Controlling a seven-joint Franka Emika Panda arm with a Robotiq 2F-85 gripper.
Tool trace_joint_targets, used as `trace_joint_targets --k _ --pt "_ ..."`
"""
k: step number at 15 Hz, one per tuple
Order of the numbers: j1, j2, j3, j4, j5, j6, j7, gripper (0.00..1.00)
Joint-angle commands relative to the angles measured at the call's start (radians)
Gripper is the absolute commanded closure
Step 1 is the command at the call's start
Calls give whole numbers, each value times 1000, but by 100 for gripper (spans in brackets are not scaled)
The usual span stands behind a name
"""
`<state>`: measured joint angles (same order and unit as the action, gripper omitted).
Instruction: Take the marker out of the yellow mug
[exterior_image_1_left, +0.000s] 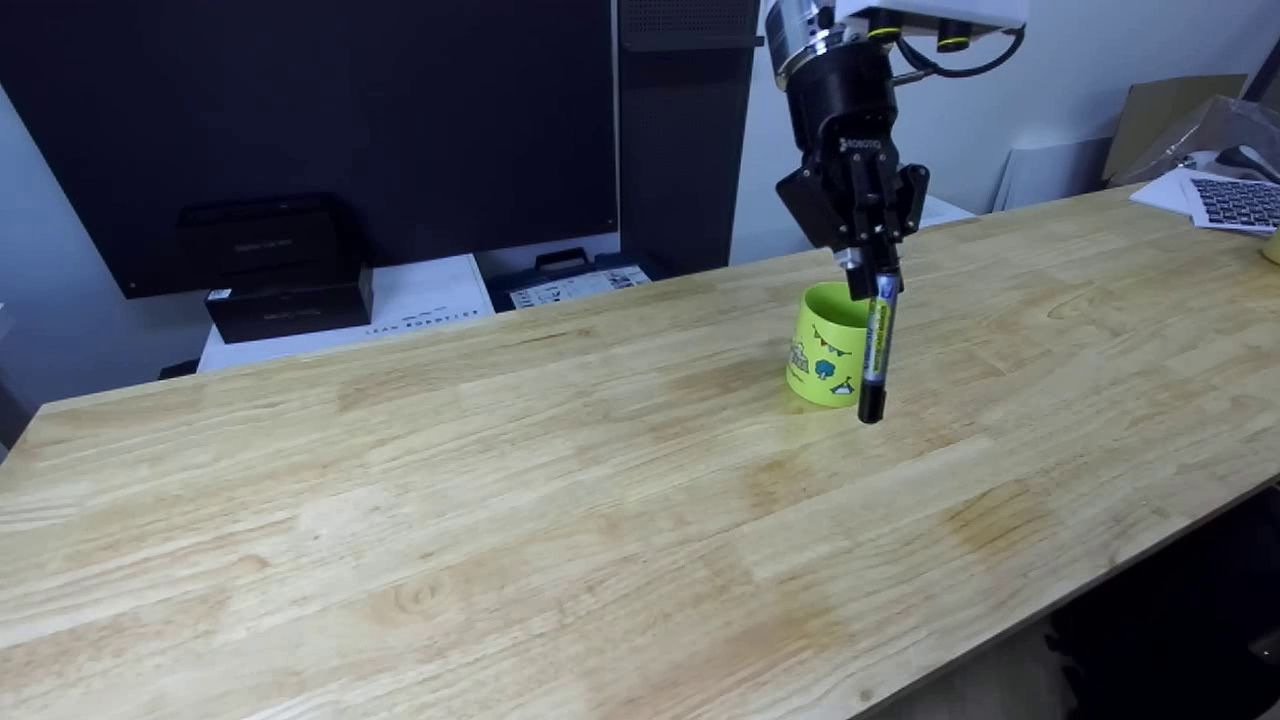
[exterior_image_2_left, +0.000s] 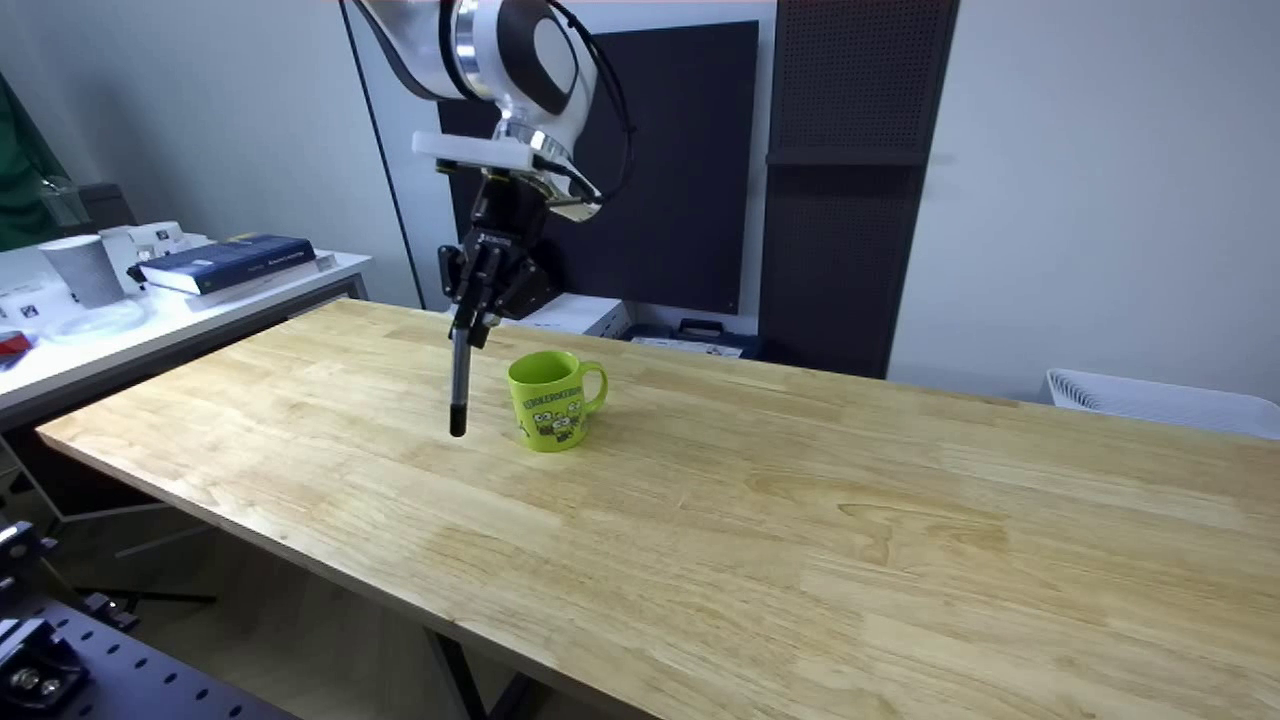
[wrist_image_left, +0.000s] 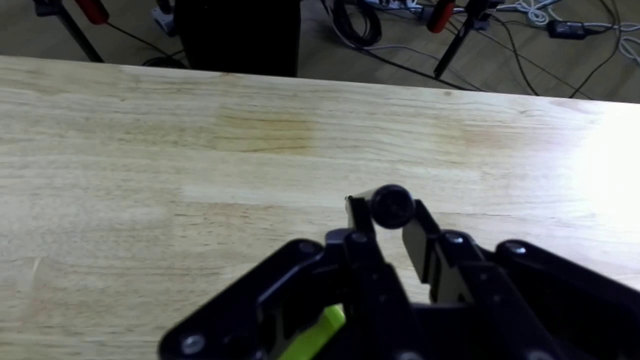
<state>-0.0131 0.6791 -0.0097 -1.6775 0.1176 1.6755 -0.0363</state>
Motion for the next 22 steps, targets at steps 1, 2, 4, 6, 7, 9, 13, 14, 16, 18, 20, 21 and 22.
trace_joint_targets --k 1,2,4,6,7,9,13,14,16,18,20,21,22 --pt "26 71 12 103 -41 -15 17 94" --pt "34 86 14 123 -52 -15 14 94" --pt "44 113 18 161 -65 -18 10 94" --pt "37 138 30 197 -44 -26 2 94" --pt "36 149 32 213 -41 -30 -1 94" --pt "36 162 41 234 -41 -32 -16 94" --pt "18 178 81 266 12 -66 -69 94" --pt "16 183 85 274 22 -76 -74 94" --pt "10 191 90 287 42 -88 -84 94" --pt "-1 196 94 296 70 -100 -91 94" --pt "-23 203 105 306 119 -119 -109 94" --pt "-35 208 113 309 145 -130 -128 94" --pt "-52 215 126 315 177 -152 -159 94"
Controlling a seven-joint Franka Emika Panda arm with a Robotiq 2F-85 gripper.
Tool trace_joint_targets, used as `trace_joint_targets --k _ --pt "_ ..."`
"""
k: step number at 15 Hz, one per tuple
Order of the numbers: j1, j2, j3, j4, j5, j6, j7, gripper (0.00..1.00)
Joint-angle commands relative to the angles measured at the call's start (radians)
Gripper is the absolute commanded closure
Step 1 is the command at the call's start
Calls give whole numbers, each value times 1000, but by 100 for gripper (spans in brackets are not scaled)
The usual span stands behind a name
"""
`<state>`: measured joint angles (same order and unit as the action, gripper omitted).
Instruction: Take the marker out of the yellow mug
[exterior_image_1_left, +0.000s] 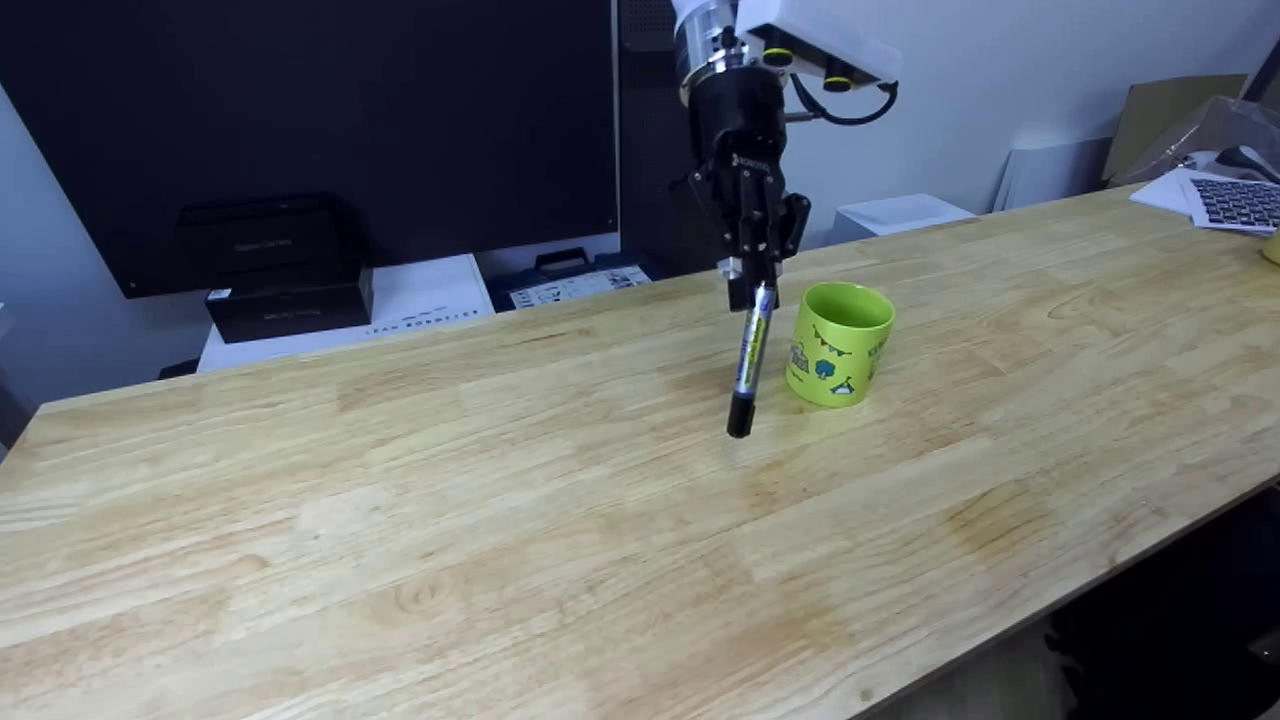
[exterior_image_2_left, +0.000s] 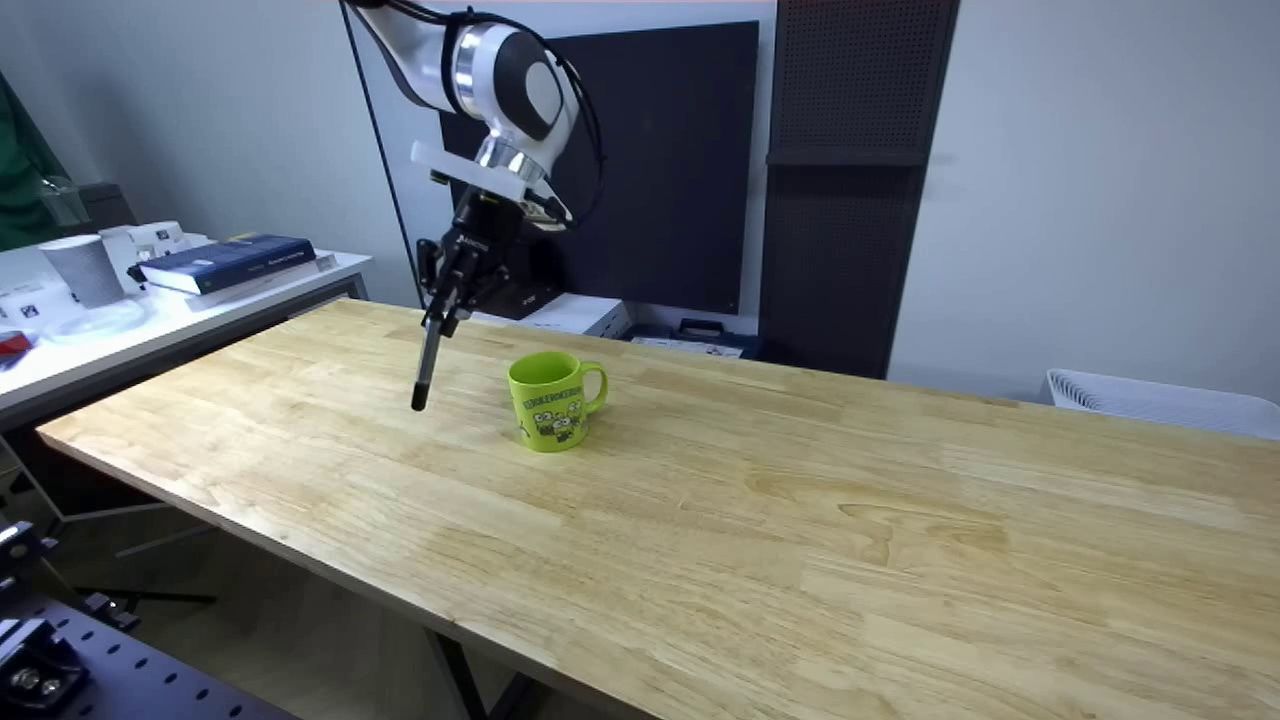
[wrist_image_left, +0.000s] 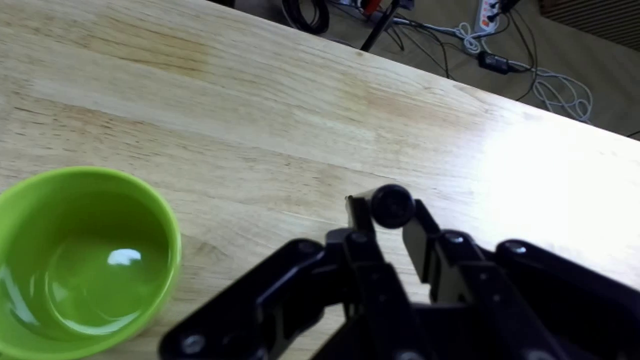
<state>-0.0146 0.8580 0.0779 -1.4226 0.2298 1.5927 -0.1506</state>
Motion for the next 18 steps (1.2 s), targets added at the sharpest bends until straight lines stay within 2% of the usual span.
trace_joint_targets --k 1,3,8,13,14,15,18 --pt "-65 42 50 64 92 -88 -74 94" --pt "-78 50 54 69 121 -114 -104 94" --pt "-70 51 24 65 89 -100 -102 94" --pt "-78 53 22 62 95 -97 -116 94" --pt "-74 35 22 27 99 -81 -112 94" --pt "-75 35 22 26 99 -81 -113 78" --pt "-74 35 22 23 99 -80 -114 78"
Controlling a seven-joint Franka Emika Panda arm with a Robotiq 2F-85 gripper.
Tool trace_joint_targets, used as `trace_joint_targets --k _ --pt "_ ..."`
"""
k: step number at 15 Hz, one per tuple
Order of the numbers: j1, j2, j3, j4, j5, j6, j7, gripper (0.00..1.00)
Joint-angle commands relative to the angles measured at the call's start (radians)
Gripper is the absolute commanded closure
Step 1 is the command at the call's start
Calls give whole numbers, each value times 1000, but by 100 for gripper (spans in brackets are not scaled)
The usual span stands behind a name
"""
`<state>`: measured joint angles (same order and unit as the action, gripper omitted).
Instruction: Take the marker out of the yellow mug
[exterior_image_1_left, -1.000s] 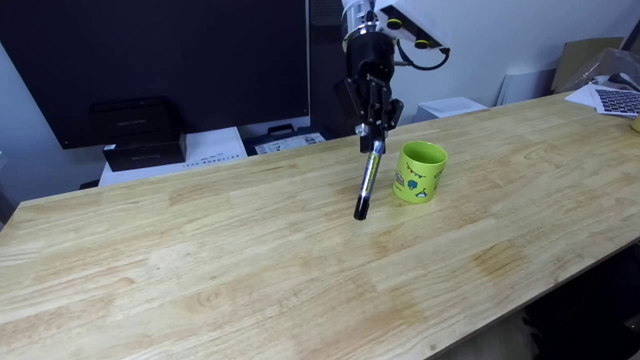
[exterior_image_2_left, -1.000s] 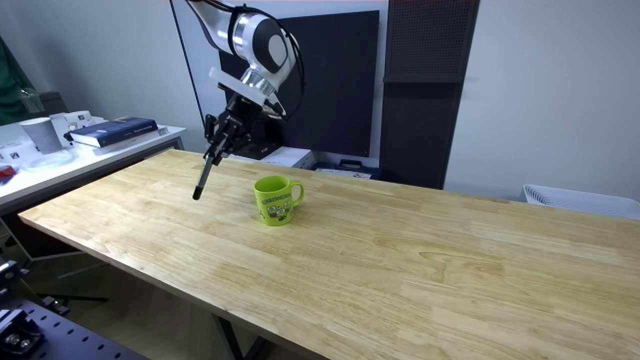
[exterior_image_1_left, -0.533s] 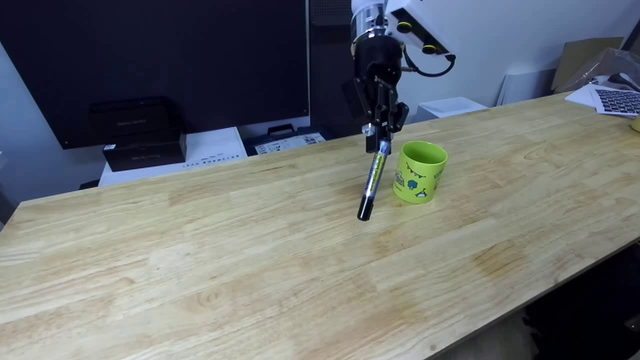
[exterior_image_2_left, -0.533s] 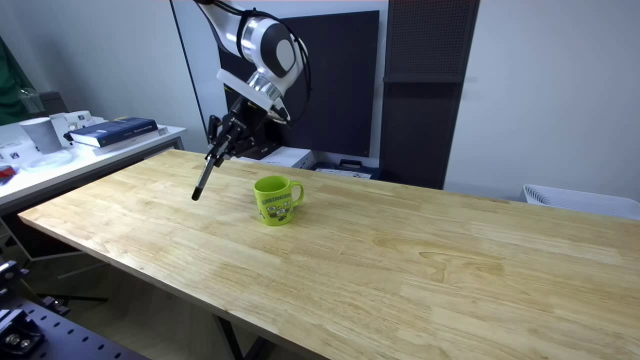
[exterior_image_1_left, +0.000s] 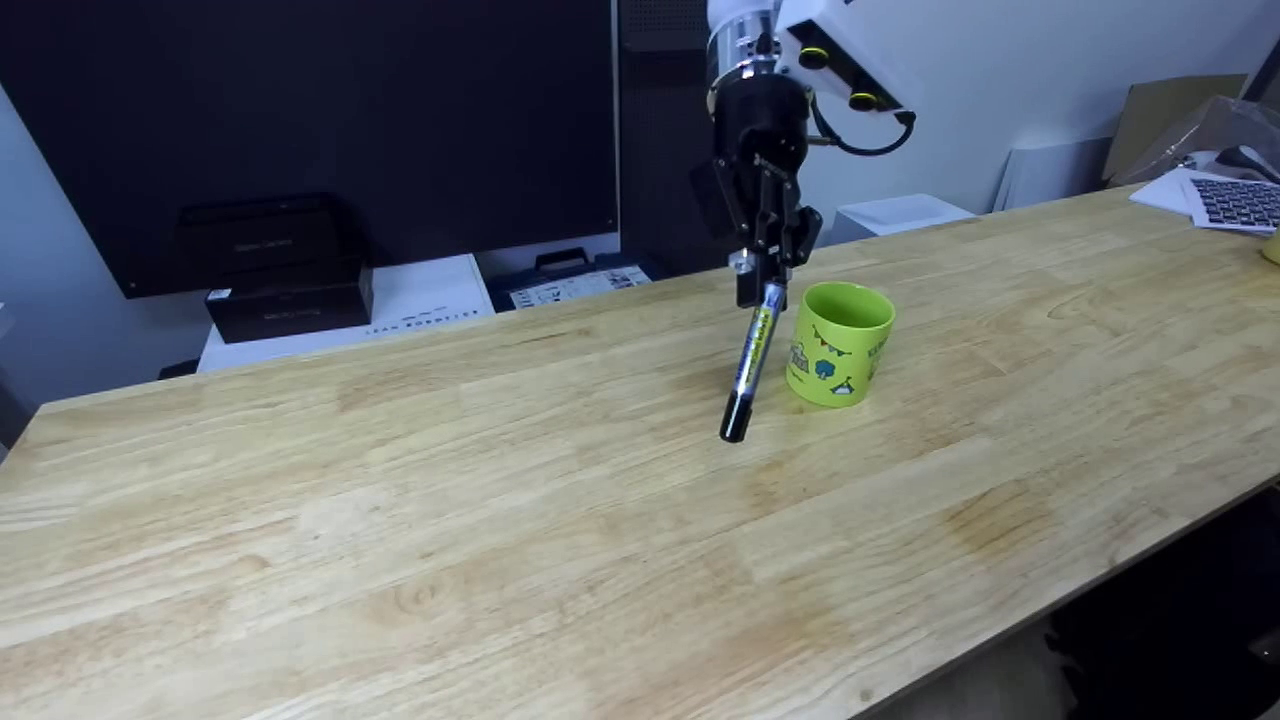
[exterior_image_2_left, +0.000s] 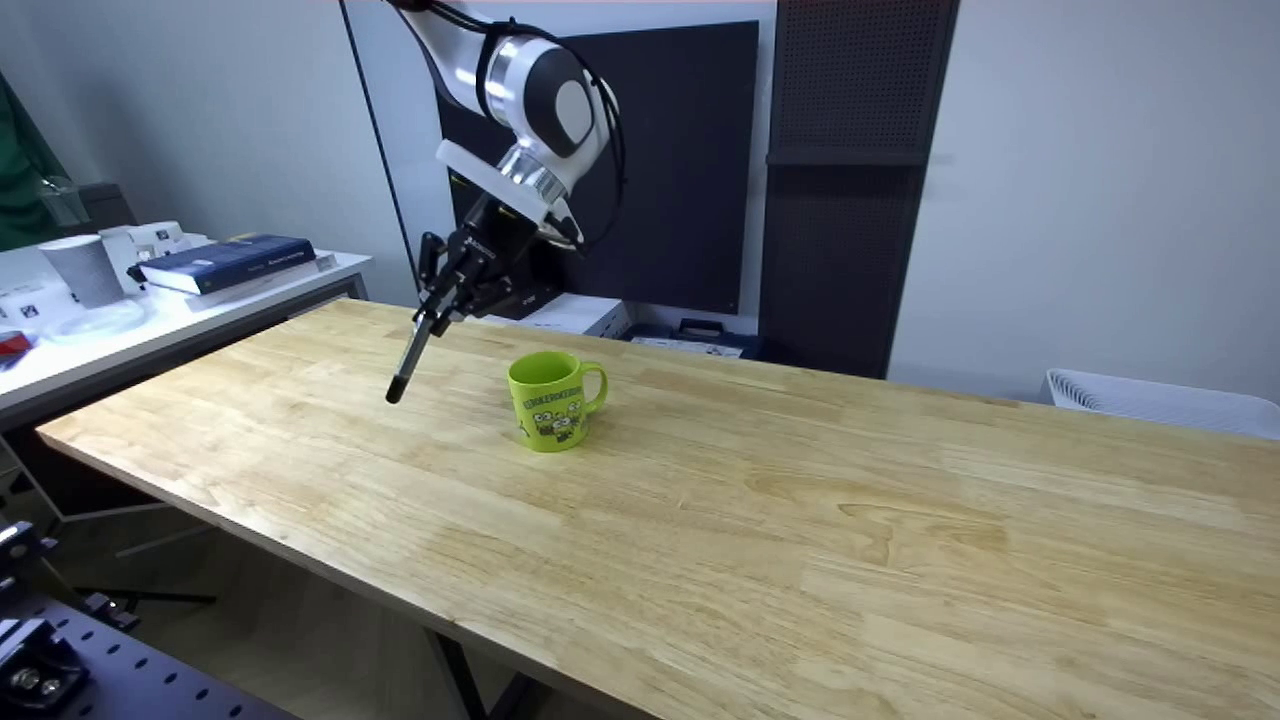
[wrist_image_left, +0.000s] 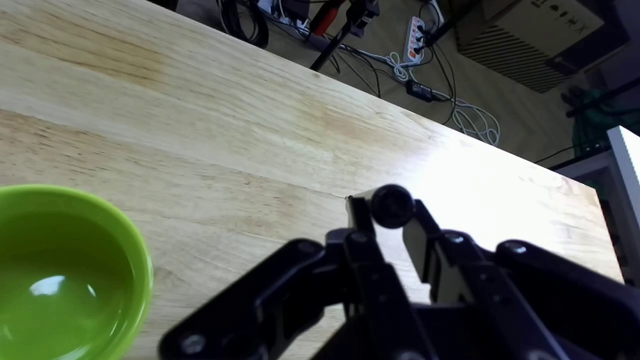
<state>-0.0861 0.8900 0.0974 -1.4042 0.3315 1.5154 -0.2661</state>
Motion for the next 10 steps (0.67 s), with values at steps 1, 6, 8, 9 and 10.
trace_joint_targets --k 1,6,8,9,10 --pt "-2 3 3 5 -3 -3 2 78" --pt "-14 16 -9 10 -10 -3 -3 94" --pt "-24 28 -18 19 -10 -1 -4 94" --pt "-28 35 -23 23 -11 -2 -4 94" --pt "-34 41 -26 27 -10 -2 -3 94"
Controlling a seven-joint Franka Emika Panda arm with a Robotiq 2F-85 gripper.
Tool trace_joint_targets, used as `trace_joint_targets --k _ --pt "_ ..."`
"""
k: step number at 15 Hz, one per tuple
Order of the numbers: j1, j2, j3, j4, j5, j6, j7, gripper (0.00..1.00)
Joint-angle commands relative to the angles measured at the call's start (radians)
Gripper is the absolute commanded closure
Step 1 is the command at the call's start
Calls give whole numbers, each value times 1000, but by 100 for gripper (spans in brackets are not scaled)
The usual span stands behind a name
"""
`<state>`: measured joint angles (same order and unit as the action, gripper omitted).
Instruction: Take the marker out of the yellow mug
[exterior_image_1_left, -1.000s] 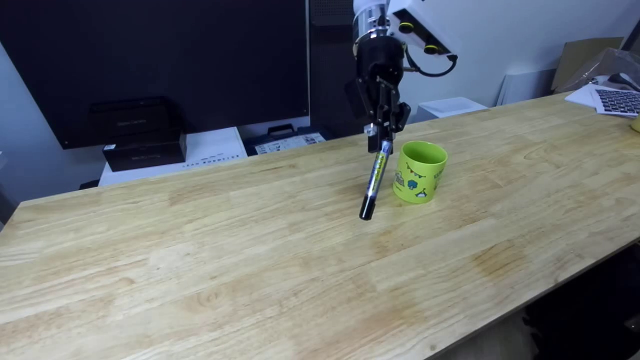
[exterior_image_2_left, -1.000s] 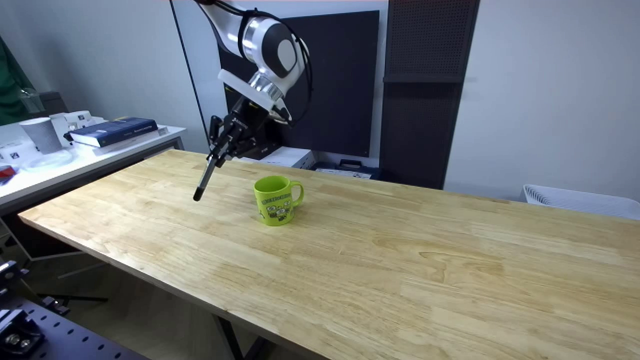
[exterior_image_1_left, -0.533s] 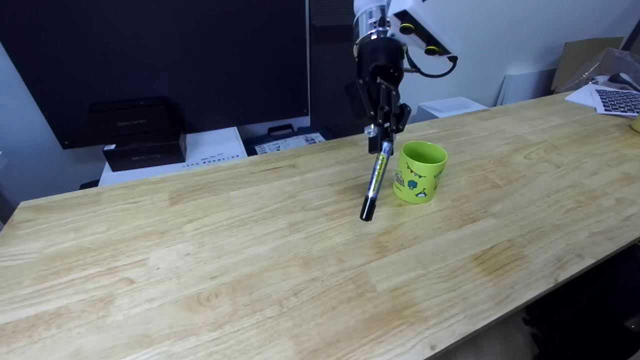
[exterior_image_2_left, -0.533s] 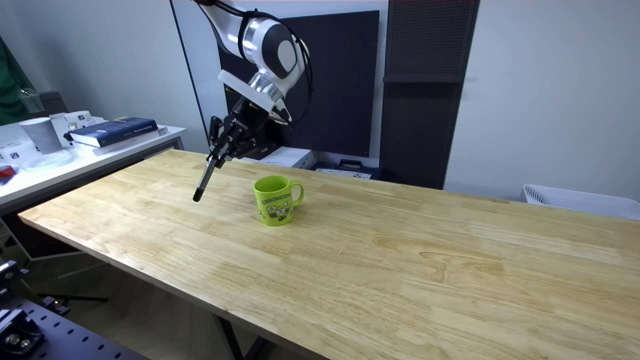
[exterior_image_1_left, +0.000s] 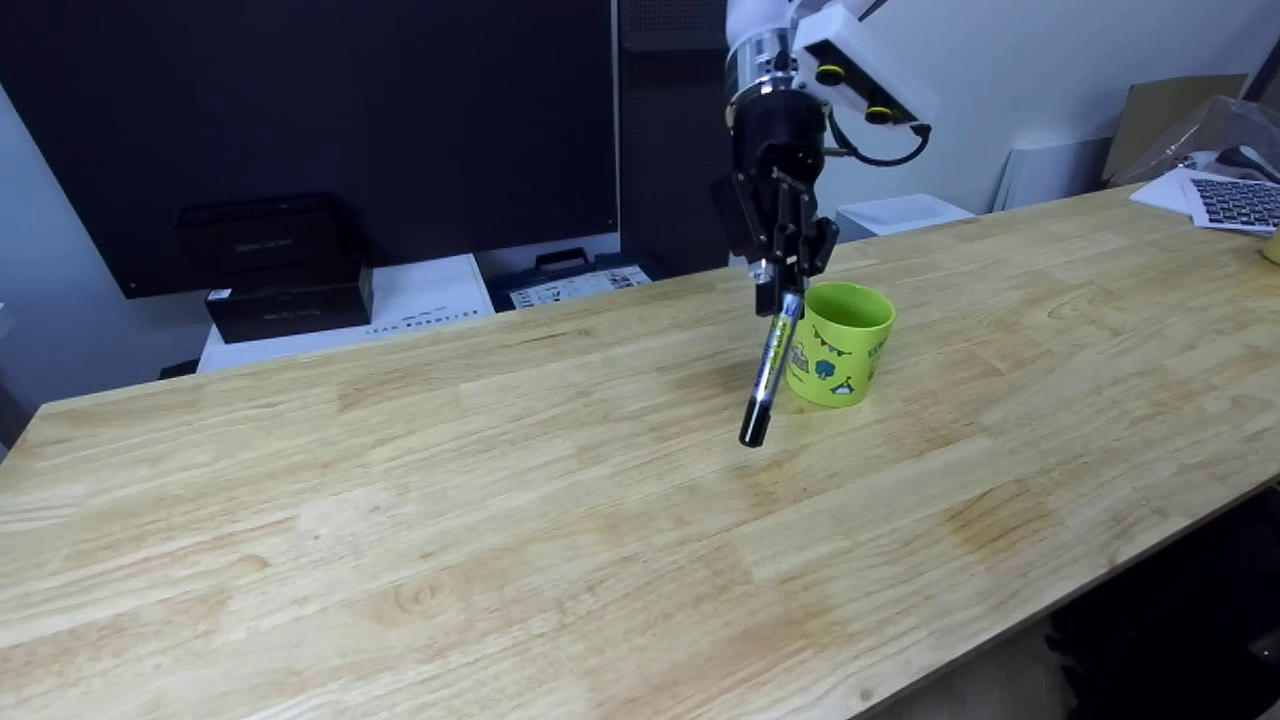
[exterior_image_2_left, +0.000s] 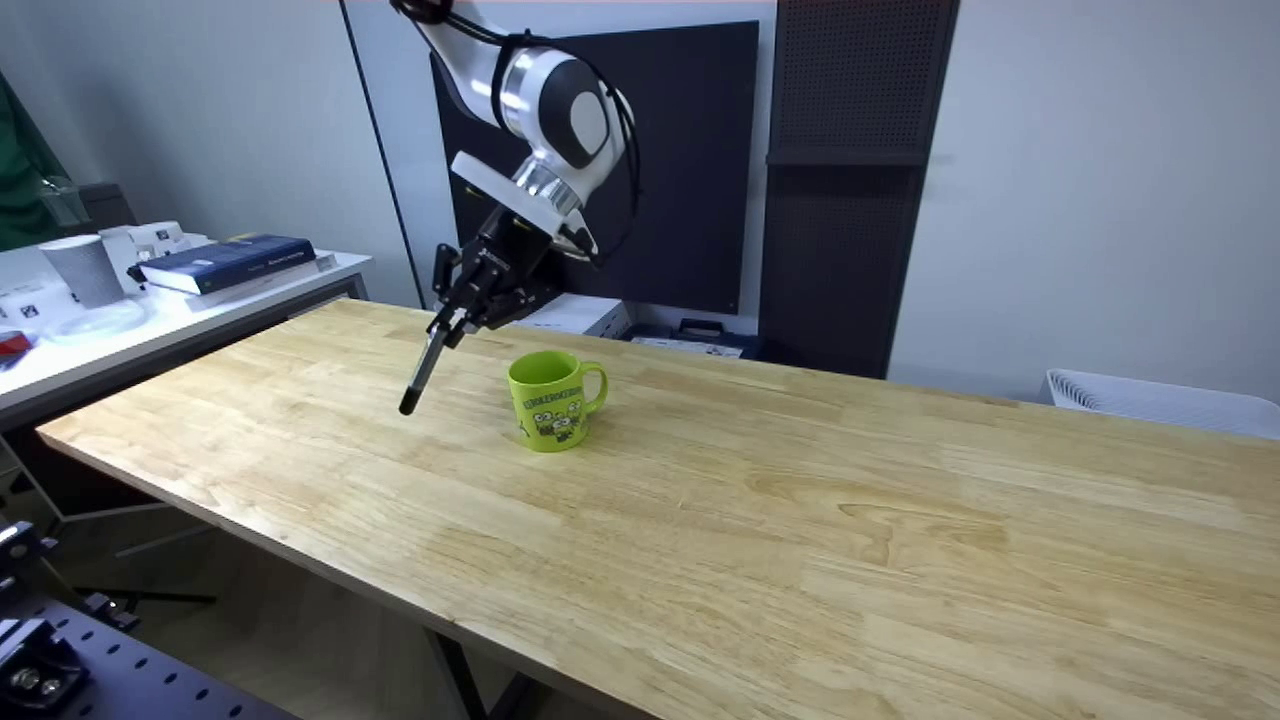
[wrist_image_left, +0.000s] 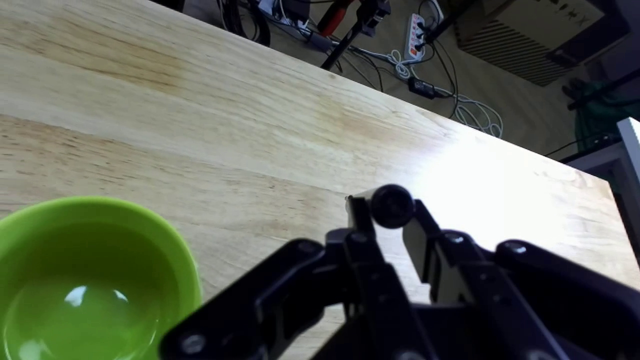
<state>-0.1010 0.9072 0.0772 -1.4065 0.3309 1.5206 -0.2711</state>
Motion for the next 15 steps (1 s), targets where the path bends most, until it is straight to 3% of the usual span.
trace_joint_targets --k 1,15 --pt "-26 34 -9 36 -8 -12 4 94" --pt "-30 106 -21 113 -39 -21 33 94"
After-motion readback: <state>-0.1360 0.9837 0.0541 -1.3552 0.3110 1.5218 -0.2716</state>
